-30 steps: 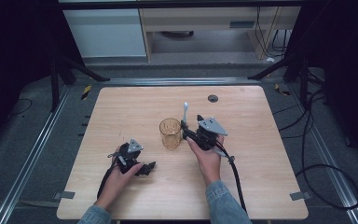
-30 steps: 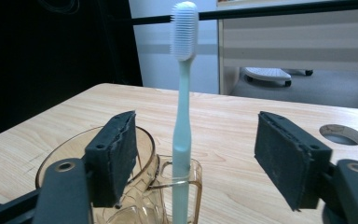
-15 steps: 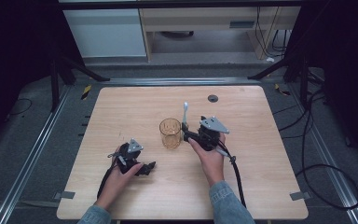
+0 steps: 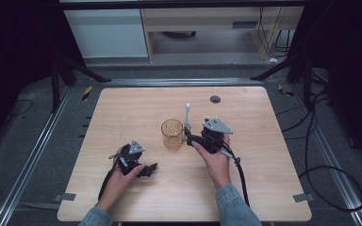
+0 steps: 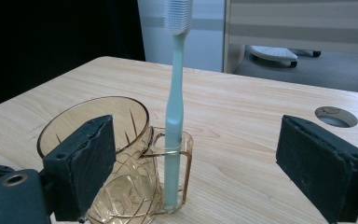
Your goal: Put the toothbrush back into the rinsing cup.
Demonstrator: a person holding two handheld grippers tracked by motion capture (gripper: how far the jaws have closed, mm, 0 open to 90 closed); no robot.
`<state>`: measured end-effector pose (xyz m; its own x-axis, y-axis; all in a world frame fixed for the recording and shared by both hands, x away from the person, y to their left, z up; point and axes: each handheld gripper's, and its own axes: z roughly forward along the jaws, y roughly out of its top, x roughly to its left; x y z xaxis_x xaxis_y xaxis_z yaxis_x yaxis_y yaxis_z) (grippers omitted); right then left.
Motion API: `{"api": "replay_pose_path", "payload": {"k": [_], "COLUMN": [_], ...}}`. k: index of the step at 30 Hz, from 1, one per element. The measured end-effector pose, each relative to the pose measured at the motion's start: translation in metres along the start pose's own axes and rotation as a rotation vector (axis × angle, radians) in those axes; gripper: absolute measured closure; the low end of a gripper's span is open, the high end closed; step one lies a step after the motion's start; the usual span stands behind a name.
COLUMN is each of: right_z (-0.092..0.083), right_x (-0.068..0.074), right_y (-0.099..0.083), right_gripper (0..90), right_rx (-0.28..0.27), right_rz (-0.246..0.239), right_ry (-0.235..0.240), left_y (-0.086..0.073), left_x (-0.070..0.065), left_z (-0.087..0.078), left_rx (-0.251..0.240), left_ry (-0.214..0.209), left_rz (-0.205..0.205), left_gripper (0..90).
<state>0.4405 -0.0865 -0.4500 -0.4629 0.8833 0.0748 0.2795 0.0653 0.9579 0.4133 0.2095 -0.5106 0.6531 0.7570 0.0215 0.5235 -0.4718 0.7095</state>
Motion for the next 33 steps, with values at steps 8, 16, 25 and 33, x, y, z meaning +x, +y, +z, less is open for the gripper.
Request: {"api": "replay_pose_path", "payload": {"k": [8,16,25,33], "right_z": [-0.006,-0.013,-0.022,-0.027], "right_x": [-0.003,-0.008,-0.017,-0.023], "right_y": [0.002,0.005,0.006,0.005], "right_gripper": [10.7,9.2,8.6,10.0], "right_rx": [0.019,0.073,0.112,0.144], "right_rz": [-0.025,-0.051,-0.074,-0.085], "right_ry": [-0.004,-0.012,-0.005,0.014], "left_y": [0.0,0.0,0.0,0.0], "left_x": [0.0,0.0,0.0,0.0], "left_z": [0.0,0.0,0.0,0.0], "left_rx": [0.0,0.0,0.0,0.0], "left_ry": [0.0,0.0,0.0,0.0], "left_rz": [0.0,0.0,0.0,0.0], "left_gripper": [0.0,0.0,0.0,0.0]}}
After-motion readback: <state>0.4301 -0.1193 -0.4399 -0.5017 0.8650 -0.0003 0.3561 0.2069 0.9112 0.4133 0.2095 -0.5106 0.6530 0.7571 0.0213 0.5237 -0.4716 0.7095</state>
